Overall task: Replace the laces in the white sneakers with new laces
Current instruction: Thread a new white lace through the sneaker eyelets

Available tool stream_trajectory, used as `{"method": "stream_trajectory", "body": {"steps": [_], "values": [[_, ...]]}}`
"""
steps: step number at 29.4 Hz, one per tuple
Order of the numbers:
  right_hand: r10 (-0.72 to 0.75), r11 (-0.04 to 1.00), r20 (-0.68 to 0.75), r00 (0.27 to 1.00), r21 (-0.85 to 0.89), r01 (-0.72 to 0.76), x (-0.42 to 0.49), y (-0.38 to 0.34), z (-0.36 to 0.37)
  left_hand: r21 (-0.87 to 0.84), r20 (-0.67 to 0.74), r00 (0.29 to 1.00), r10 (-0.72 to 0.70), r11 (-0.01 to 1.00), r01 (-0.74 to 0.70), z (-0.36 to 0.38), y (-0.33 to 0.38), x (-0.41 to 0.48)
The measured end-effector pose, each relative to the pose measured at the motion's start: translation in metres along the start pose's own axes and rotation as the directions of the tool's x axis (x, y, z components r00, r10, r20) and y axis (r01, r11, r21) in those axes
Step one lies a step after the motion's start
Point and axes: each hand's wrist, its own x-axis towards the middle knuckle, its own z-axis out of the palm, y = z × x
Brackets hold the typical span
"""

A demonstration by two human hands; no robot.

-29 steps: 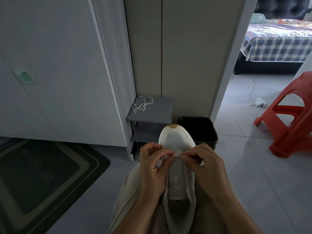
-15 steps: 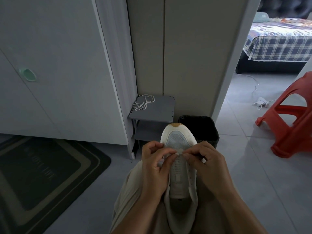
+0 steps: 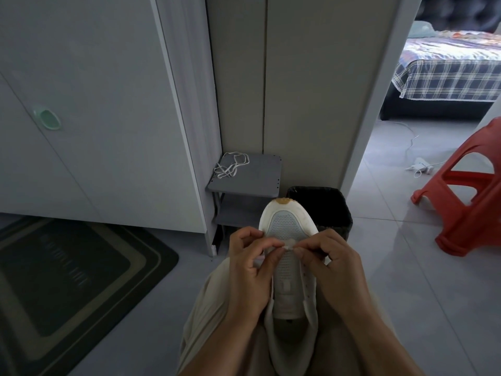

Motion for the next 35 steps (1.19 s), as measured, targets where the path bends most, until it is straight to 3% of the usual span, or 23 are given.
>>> {"method": "stream_trajectory", "body": {"steps": [7, 16, 18, 22, 23, 26, 29, 35], "values": [[-0.021, 0.991, -0.056, 0.998, -0.131, 0.014, -0.005, 0.009, 0.009, -0.02, -0.006, 1.0, -0.019, 1.0, 0.019, 0.0, 0.003, -0.003], [-0.186, 0.954, -0.047, 0.981, -0.248, 0.169, -0.011, 0.007, 0.012, -0.045, 0.004, 0.999, -0.033, 0.998, 0.033, -0.003, 0.003, -0.001], [-0.138, 0.966, -0.098, 0.986, -0.231, 0.112, -0.009, 0.009, 0.013, -0.053, 0.015, 0.999, -0.049, 0.997, 0.05, -0.003, 0.004, -0.001], [-0.08, 0.955, -0.026, 0.996, -0.288, 0.069, -0.009, 0.017, 0.009, -0.038, 0.041, 0.998, -0.052, 0.998, 0.054, -0.002, 0.005, -0.002], [0.002, 0.975, -0.033, 0.999, -0.223, -0.009, -0.01, 0.02, 0.01, -0.031, 0.038, 0.999, -0.038, 0.999, 0.039, -0.002, 0.005, -0.002], [-0.098, 0.95, -0.012, 0.995, -0.3, 0.09, -0.007, 0.02, 0.01, -0.019, 0.034, 0.999, -0.027, 0.999, 0.027, -0.002, 0.005, -0.001], [-0.102, 0.964, 0.003, 0.995, -0.248, 0.1, 0.001, 0.008, 0.008, -0.034, 0.057, 0.997, -0.055, 0.998, 0.057, -0.003, 0.006, 0.001], [-0.245, 0.942, -0.07, 0.967, -0.251, 0.221, 0.001, 0.011, 0.015, -0.062, 0.073, 0.993, -0.089, 0.994, 0.093, -0.003, 0.008, 0.004]]}}
